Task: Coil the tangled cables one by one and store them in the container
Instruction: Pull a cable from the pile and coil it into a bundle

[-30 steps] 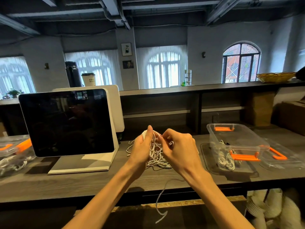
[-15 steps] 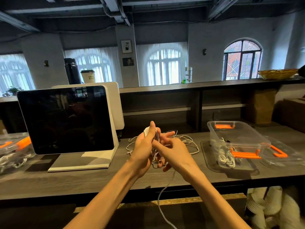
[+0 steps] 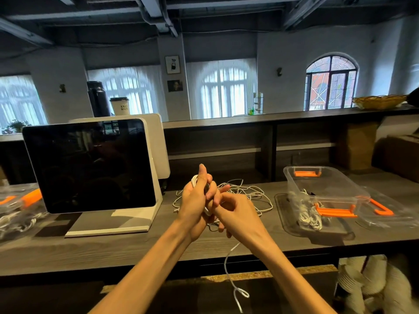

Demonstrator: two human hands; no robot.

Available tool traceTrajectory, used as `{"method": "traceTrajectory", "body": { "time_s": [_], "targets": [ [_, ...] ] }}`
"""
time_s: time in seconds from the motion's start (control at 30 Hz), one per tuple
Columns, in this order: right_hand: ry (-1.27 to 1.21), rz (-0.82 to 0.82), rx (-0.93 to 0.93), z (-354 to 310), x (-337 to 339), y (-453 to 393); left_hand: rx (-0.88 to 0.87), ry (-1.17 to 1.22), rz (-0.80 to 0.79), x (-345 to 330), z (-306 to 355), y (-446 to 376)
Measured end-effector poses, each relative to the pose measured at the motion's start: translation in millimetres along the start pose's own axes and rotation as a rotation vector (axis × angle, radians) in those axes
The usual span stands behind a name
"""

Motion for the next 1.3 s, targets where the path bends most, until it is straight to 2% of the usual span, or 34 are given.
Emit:
{"method": "traceTrajectory", "body": {
  "time_s": [0.2,0.33,0.43,0.57,0.67,0.8,0.9,0.97,1.03,1.17,1.23,1.3],
  "targets": [
    [-0.016,-0.269,0.086,-6,-4,3,0.015,0.049,0.037,7,8,-1],
    [0.286,-0.195,0.394,-10,-3,2,0.045,0.122,0.001,8,10,2],
    [0.444,-0.17,0.476,-9,-6,0,0.072,0.188,-0.011,7,10,5],
    [0.421,-0.215,0.454,-7,-4,-3,0.151,0.244,-0.071,11,2,5],
    [0.283,-0.189,0.417,-8,-6,1,0.139,0.285,-0.082,17,2,-1],
    [0.353,-0.095,0.525,-8,1,6,0.106,0.397,0.039,42,13,-21],
    [0.372,-0.094,0.508,-7,12,8,0.108,0.441,0.125,65,20,-34],
    [0.447,-0.077,0.457,-6,17,6,0.079,0.36,0.187,74,22,-39],
    [0.472,-0.104,0.328,-4,15,1,0.048,0.265,0.21,72,22,-39],
    [0.015,-0.081,0.088,-11,-1,-2,-0.005,0.142,0.182,58,22,-32],
    [-0.012,0.001,0.106,-16,-6,-5,-0.041,0.07,0.181,52,25,-27],
    [0.104,0.115,0.185,-20,-5,-10,-0.064,-0.027,0.191,46,29,-22]
  ]
}}
Point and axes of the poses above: each hand's wrist, its own y-axis away from the middle knuckle, its own x-axis out of the back of the hand, z = x × y, the point moved 4 cm from there along -y, towards the middle knuckle, and after that the axes turned 15 degrees about -y, right-handed, at the moved point
